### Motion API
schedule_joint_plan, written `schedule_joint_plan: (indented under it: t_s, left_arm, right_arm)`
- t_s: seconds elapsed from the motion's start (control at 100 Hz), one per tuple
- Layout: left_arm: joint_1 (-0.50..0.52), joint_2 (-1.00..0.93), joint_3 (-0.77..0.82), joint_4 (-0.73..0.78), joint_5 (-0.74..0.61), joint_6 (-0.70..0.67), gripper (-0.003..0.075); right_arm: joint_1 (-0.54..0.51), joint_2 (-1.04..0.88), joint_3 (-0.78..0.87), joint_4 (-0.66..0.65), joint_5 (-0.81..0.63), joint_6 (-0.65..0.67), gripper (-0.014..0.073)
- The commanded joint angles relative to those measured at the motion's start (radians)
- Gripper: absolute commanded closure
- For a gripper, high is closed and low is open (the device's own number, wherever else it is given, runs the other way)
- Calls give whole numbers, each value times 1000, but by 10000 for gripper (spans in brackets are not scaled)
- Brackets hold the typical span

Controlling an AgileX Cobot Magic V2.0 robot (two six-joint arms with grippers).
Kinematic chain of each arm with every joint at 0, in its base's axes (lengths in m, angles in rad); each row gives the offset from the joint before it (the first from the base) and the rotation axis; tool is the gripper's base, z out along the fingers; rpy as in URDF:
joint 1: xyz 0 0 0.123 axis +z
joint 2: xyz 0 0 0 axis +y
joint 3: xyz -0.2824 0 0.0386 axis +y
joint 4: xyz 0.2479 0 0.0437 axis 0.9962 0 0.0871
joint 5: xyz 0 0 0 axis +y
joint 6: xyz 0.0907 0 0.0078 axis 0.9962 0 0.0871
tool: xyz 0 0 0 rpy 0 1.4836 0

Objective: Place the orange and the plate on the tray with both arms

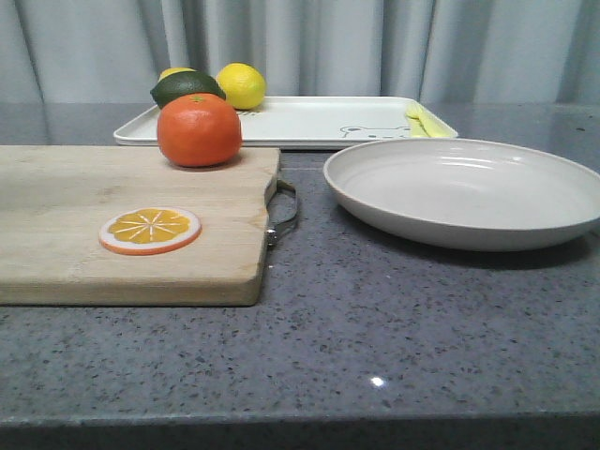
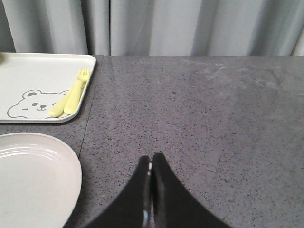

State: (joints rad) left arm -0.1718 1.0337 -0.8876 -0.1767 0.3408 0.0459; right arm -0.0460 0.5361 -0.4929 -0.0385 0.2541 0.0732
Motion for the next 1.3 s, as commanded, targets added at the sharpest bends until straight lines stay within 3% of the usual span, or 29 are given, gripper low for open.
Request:
schedule_joint_plan:
  t_s: [0.0,0.25,0.57,1.29]
  left_arm:
    - [-61,57,-91,-13,-50,-5,141]
    - [-191,275,-318,-63,97,-5,141]
    - [-251,519,-553,-98,279,-3,141]
    - [-251,668,-604,-100,353,-3,141]
  right_arm:
    - [-3,10,-40,-4,-81,-1,653]
    - [-3,10,-47,-4,-86,-1,653]
    - [-3,10,-47,-4,-89,-1,653]
    - [-3,10,-47,-4,-94,-1,653]
